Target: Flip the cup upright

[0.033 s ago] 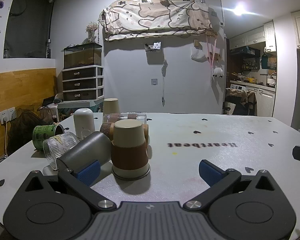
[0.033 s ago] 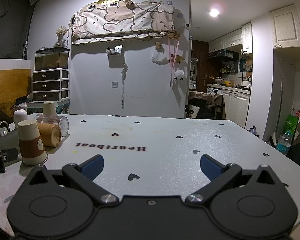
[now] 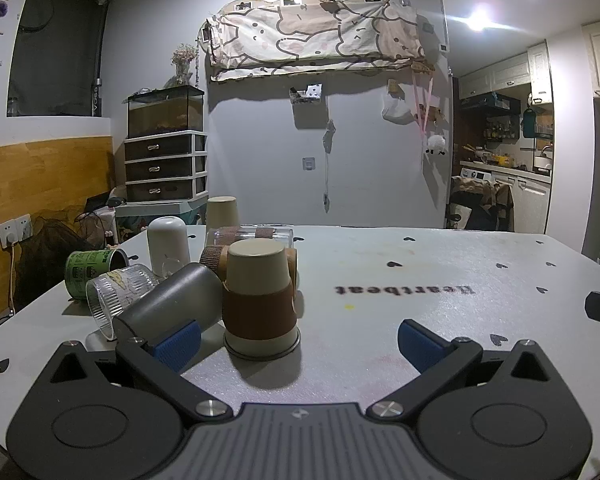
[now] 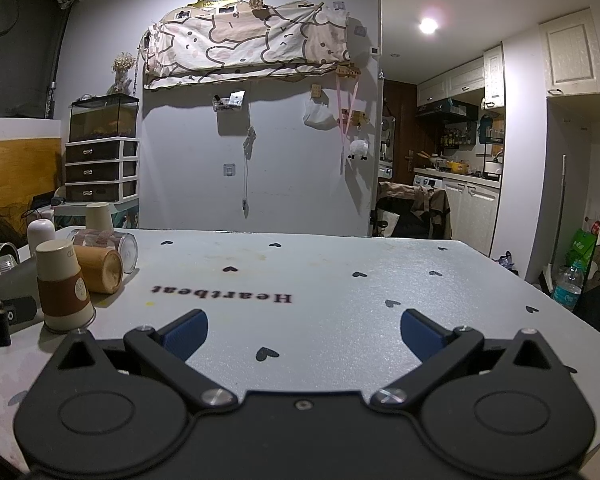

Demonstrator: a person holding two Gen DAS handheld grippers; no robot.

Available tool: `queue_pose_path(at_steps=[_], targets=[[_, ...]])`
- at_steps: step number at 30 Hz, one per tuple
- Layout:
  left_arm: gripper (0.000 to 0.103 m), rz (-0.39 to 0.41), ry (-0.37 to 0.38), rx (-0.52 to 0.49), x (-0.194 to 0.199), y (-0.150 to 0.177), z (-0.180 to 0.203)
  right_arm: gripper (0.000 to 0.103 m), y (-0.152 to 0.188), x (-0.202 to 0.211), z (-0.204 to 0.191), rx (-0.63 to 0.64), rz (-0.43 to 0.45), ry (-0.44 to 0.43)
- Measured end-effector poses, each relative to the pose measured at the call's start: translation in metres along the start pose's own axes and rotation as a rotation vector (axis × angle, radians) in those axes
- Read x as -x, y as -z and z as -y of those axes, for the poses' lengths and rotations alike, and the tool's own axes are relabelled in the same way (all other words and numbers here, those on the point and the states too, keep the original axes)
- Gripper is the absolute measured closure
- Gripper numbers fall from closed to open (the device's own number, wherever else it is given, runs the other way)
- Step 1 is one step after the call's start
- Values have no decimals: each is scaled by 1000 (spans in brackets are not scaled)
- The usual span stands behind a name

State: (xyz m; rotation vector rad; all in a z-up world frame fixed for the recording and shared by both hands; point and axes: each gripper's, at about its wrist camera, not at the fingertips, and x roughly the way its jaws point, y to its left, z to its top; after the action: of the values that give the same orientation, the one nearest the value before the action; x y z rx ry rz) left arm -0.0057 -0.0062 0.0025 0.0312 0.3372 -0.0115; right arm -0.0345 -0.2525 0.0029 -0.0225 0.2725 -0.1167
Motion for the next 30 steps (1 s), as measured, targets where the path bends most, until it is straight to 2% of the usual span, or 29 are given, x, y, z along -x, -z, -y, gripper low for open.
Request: queue_pose_path(at_steps=[30], targets=[[0, 6, 3, -4, 0, -4, 7, 0, 0, 0, 1, 0, 0, 0]])
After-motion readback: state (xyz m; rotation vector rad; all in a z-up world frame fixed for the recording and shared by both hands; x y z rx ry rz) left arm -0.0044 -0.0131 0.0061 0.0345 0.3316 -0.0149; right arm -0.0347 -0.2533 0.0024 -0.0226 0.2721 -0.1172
